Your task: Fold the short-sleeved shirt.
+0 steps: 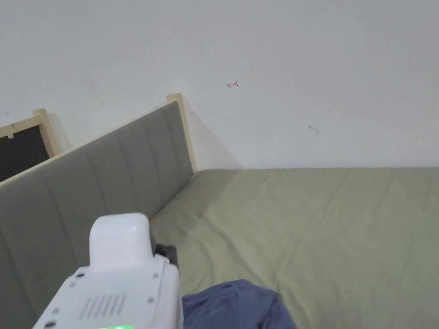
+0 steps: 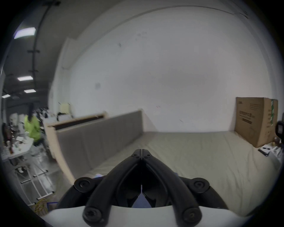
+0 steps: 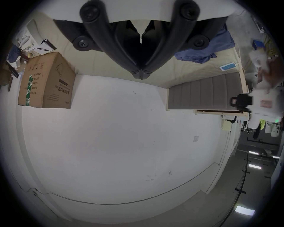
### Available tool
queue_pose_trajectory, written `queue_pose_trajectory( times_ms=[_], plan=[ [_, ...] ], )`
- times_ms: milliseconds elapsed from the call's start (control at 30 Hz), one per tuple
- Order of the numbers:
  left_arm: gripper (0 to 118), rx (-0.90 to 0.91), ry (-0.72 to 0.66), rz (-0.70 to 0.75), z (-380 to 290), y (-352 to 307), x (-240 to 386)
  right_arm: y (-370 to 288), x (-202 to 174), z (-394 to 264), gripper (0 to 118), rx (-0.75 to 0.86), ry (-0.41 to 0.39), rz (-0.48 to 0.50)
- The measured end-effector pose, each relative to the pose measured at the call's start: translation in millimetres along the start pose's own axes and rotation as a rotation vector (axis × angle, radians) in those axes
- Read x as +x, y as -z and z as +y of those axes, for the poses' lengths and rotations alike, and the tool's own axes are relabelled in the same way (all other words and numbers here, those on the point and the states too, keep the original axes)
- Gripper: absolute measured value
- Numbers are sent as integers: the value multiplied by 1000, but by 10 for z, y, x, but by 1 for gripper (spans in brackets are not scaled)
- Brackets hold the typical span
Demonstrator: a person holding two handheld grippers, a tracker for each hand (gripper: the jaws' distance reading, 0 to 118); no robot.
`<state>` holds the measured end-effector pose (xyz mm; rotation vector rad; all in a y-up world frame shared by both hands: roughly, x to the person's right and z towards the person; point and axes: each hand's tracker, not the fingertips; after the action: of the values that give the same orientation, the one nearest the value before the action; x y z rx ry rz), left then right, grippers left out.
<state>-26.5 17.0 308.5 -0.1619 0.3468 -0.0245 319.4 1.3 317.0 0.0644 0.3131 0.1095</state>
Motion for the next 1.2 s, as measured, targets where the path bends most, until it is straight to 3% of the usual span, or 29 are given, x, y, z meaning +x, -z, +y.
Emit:
queue_pose_trajectory(
  times_ms=[100, 167, 267, 300, 333, 367, 400, 467, 633, 733, 867, 900, 933, 967, 1000, 1100, 1200],
  plan=[
    [0, -217, 26, -87, -114, 914, -34, 38, 118, -89, 0, -44, -18, -26],
    [0, -476, 92, -162, -338, 1582, -53, 76, 181, -170, 0, -80, -12, -37],
    [2, -783, 52, -259, -874, 2315, -93, 162, 239, -292, 0, -149, -10, -50],
    [12, -853, 33, -274, -1052, 2463, -100, 196, 253, -336, 0, -171, -10, -51],
    [40, -899, 6, -282, -1217, 2581, -104, 229, 264, -379, 0, -192, -11, -50],
    [93, -926, -3, -276, -1355, 2675, -88, 263, 271, -413, 0, -210, -13, -45],
    [118, -954, -5, -274, -1482, 2756, -69, 291, 277, -446, 0, -223, -16, -40],
    [112, -898, 15, -295, -1644, 2808, -21, 346, 279, -504, 0, -246, -31, -33],
    [112, -1068, 67, -266, -2039, 2972, 38, 445, 264, -660, 0, -295, -41, -11],
    [112, -1016, 254, -256, -2122, 2936, 212, 481, 243, -725, 0, -330, -26, 23],
    [97, -1006, 188, -215, -2022, 2847, 251, 470, 226, -760, 0, -347, -13, 42],
    [91, -974, 186, -221, -1969, 2763, 264, 454, 217, -737, 0, -350, -7, 44],
    [67, -929, 191, -227, -1914, 2657, 290, 431, 219, -706, 0, -358, 4, 46],
    [17, -898, 225, -207, -1888, 2560, 322, 407, 229, -679, 0, -363, 18, 50],
    [0, -870, 337, -134, -1930, 2474, 336, 368, 251, -645, 0, -362, 46, 59],
    [0, -872, 338, -265, -1811, 2285, 219, 254, 333, -515, 0, -346, 78, 75],
    [0, -794, 199, -213, -1427, 2019, 65, 128, 442, -374, 0, -308, 50, 72]
  ],
)
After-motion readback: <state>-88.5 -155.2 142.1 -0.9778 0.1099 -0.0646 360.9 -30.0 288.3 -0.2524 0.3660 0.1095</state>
